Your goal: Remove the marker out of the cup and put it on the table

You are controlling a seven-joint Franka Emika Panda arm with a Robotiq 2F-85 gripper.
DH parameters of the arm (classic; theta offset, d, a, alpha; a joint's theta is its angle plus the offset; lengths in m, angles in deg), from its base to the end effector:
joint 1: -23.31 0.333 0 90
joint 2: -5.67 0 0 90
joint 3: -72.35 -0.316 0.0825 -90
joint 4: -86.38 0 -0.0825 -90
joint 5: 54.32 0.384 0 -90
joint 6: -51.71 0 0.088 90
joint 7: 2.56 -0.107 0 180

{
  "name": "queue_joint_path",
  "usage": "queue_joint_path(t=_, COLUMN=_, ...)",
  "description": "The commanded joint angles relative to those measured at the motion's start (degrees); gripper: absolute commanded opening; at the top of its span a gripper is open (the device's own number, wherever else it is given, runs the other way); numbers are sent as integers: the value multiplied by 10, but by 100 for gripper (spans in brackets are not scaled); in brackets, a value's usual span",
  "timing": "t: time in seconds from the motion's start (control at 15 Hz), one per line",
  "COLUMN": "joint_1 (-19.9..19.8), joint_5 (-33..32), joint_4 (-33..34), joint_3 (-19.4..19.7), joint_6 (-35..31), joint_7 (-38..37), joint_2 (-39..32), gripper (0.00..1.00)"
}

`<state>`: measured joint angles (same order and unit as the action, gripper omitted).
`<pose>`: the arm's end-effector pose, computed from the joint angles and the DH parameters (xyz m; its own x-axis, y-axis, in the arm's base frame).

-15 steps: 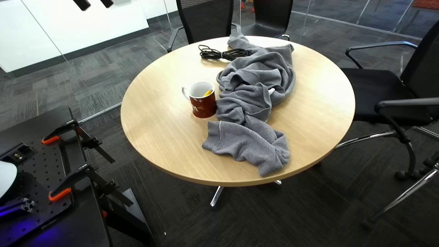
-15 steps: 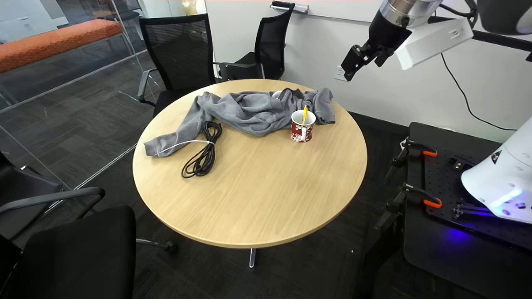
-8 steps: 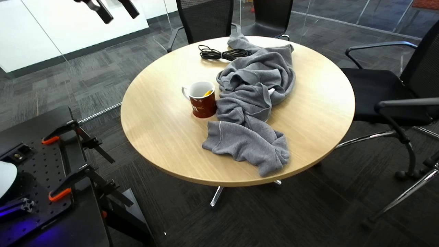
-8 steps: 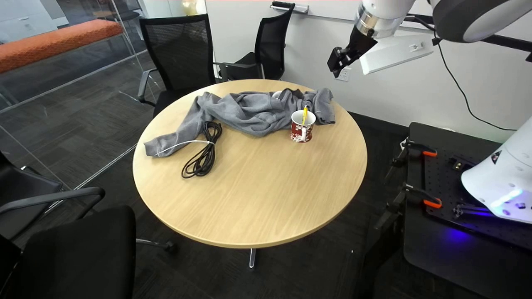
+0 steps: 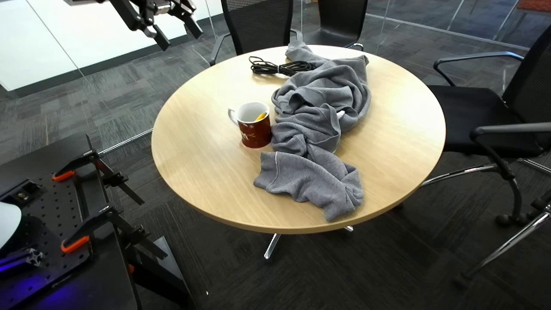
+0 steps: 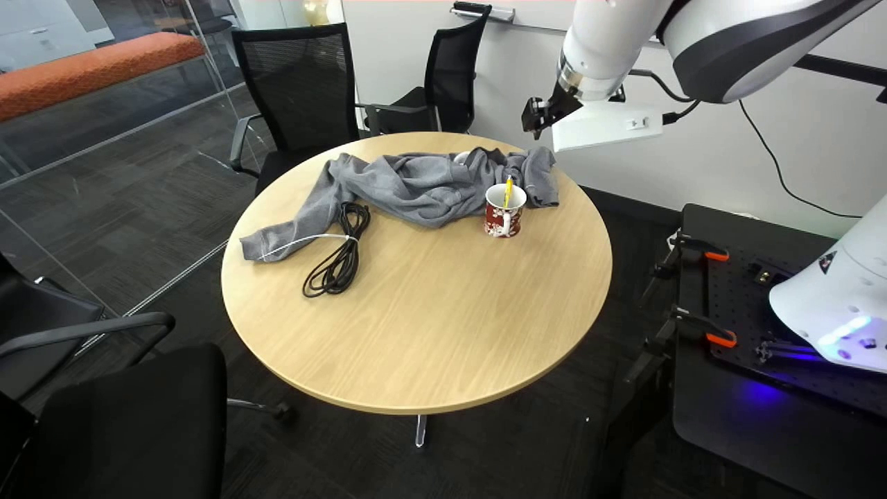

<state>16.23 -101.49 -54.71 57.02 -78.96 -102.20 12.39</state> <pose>0.4612 0.0486 0.3385 0.4654 -0.6737 0.5741 -0.8659 -0.4809 0.1377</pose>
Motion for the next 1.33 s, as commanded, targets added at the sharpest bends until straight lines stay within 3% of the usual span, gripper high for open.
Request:
queue_joint_path(t=0.0, joint_1=47, joint_5=-48, joint_4=13, joint_3=29, joint_6=-11, joint_7=-110, joint_2=-35, gripper=100)
queue_joint_path(t=0.13, joint_1=68, joint_5=-60, joint_4=1, joint_3=39, joint_6=-15, joint_7=-140, joint_2=-33, gripper=100)
queue_joint_path(t=0.2, joint_1=73, joint_5=-43, joint_4=4, joint_3=48, joint_6=1, joint_7=-107, joint_2=-31, gripper=100)
queue_joint_path(t=0.53, joint_1=85, joint_5=-44, joint_4=4, joint_3=59, joint_6=1, joint_7=-110, joint_2=-35, gripper=100)
queue_joint_path(t=1.0, joint_1=103, joint_5=-55, joint_4=27, joint_3=63, joint_6=20, joint_7=-180, joint_2=-83, gripper=100)
queue_joint_path(t=1.27, joint_1=121, joint_5=-66, joint_4=51, joint_3=67, joint_6=41, joint_7=-257, joint_2=-123, gripper=100)
